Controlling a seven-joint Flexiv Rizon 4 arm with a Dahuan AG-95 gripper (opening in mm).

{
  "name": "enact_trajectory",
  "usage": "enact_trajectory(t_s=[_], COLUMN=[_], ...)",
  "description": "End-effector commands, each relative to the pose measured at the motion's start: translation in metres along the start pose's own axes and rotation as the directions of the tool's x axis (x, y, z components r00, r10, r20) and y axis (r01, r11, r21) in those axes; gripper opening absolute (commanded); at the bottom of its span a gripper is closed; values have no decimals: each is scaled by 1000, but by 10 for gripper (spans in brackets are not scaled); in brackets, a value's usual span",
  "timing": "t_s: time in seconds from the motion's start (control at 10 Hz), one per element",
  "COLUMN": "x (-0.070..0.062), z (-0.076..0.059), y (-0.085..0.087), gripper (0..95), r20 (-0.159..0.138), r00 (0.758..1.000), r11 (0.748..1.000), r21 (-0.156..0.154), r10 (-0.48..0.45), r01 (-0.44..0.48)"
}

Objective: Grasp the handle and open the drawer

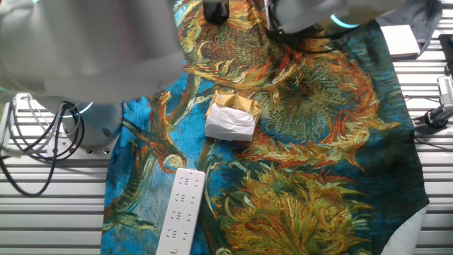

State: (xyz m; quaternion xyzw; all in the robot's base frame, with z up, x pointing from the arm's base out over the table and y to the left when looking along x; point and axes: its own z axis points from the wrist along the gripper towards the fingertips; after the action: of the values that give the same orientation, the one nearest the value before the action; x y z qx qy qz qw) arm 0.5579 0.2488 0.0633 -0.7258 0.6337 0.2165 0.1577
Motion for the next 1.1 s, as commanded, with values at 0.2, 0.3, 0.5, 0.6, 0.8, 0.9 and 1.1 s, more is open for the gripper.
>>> enact_trajectory(t_s=[0.2, 0.3, 0.5, 0.6, 0.8, 0.9, 1.1], x=[-3, -8, -15, -16, -18, -19, -23], z=[4, 5, 5, 6, 7, 7, 9], y=[-5, -10, -13, -13, -13, -14, -13], gripper=[570, 570, 570, 570, 570, 570, 570], r20=[-3, -5, -14, -15, -10, -9, -8], r00=[1000, 1000, 1000, 1000, 1000, 1000, 999], r11=[1000, 1000, 1000, 1000, 1000, 1000, 1000], r21=[-1, -2, -3, -2, -1, 0, 2], r10=[8, 8, 10, 11, 20, 20, 31], r01=[-8, -8, -10, -11, -20, -20, -31])
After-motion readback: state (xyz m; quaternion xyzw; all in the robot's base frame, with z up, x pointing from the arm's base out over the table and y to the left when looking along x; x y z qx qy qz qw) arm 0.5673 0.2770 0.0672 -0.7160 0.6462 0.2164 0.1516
